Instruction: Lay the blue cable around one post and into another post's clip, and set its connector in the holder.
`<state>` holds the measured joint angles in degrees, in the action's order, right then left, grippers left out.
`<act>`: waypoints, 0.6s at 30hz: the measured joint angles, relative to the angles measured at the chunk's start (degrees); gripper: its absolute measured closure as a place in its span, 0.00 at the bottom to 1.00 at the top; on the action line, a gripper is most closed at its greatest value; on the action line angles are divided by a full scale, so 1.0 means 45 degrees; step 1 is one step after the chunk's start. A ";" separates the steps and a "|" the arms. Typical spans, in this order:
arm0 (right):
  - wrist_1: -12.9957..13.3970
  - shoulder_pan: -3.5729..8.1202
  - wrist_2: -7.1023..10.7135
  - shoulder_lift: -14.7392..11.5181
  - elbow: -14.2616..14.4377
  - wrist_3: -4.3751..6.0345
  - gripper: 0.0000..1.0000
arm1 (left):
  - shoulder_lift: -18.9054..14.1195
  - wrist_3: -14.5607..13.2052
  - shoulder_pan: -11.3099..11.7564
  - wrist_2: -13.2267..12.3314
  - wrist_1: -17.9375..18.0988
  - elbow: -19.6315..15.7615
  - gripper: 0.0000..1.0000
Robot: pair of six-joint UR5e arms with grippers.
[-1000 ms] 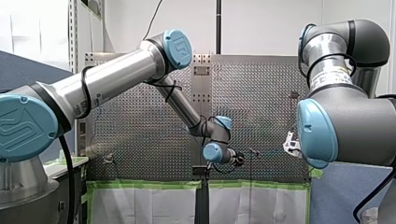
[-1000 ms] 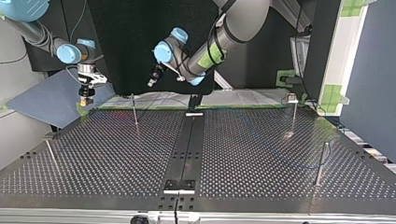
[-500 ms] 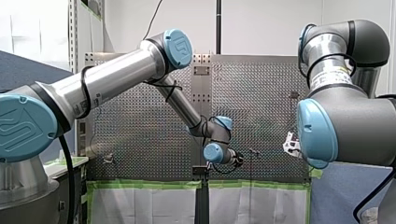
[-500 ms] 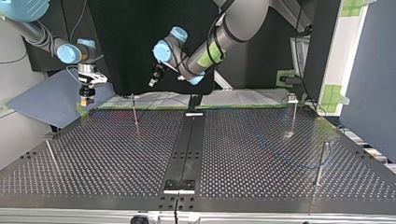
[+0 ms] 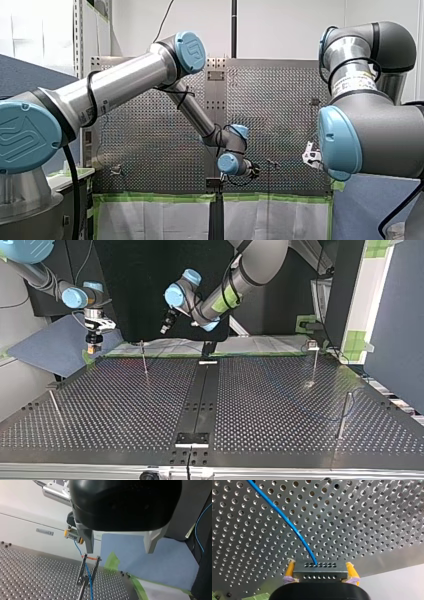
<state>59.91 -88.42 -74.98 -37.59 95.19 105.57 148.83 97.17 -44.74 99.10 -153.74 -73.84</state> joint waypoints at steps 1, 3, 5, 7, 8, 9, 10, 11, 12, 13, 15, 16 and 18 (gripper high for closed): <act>-0.0002 -0.0005 0.0000 0.0000 -0.0002 0.0000 1.00 | -0.0004 -0.0006 0.0008 0.0068 -0.0004 -0.0015 0.00; -0.0007 -0.0016 0.0000 0.0010 -0.0005 0.0000 1.00 | -0.0058 -0.0034 0.0023 0.0244 -0.0019 -0.0095 0.00; -0.0023 -0.0022 0.0000 0.0014 -0.0016 0.0000 1.00 | -0.0180 -0.0064 0.0035 0.0442 0.0016 -0.0243 0.00; -0.0043 -0.0026 0.0000 0.0013 -0.0023 0.0000 1.00 | -0.0328 -0.0078 0.0052 0.0622 0.0120 -0.0408 0.00; -0.0053 -0.0034 0.0000 0.0015 -0.0024 0.0000 1.00 | -0.0441 -0.0088 0.0062 0.0741 0.0221 -0.0525 0.00; -0.0058 -0.0039 0.0001 0.0016 -0.0029 0.0001 1.00 | -0.0535 -0.0094 0.0069 0.0826 0.0308 -0.0618 0.00; -0.0061 -0.0044 0.0000 0.0017 -0.0034 0.0000 1.00 | -0.0631 -0.0098 0.0076 0.0907 0.0392 -0.0714 0.00; -0.0063 -0.0052 0.0000 0.0018 -0.0037 0.0000 1.00 | -0.0759 -0.0102 0.0079 0.1012 0.0515 -0.0848 0.00; -0.0066 -0.0057 0.0000 0.0018 -0.0036 0.0000 1.00 | -0.0855 -0.0103 0.0080 0.1083 0.0612 -0.0944 0.00; -0.0067 -0.0061 0.0001 0.0020 -0.0034 0.0000 1.00 | -0.0952 -0.0105 0.0080 0.1149 0.0711 -0.1037 0.00; -0.0102 -0.0063 0.0016 0.0021 -0.0037 0.0000 1.00 | -0.1180 -0.0108 0.0067 0.1260 0.0929 -0.1269 0.00; -0.0129 -0.0064 0.0022 0.0021 -0.0038 0.0000 1.00 | -0.1269 -0.0108 0.0051 0.1290 0.1024 -0.1359 0.00; -0.0189 -0.0065 0.0031 0.0021 -0.0037 0.0000 1.00 | -0.1491 -0.0109 0.0001 0.1337 0.1240 -0.1579 0.00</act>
<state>59.06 -88.72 -74.84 -37.50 95.03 105.58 142.12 96.68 -44.73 105.12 -148.16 -80.94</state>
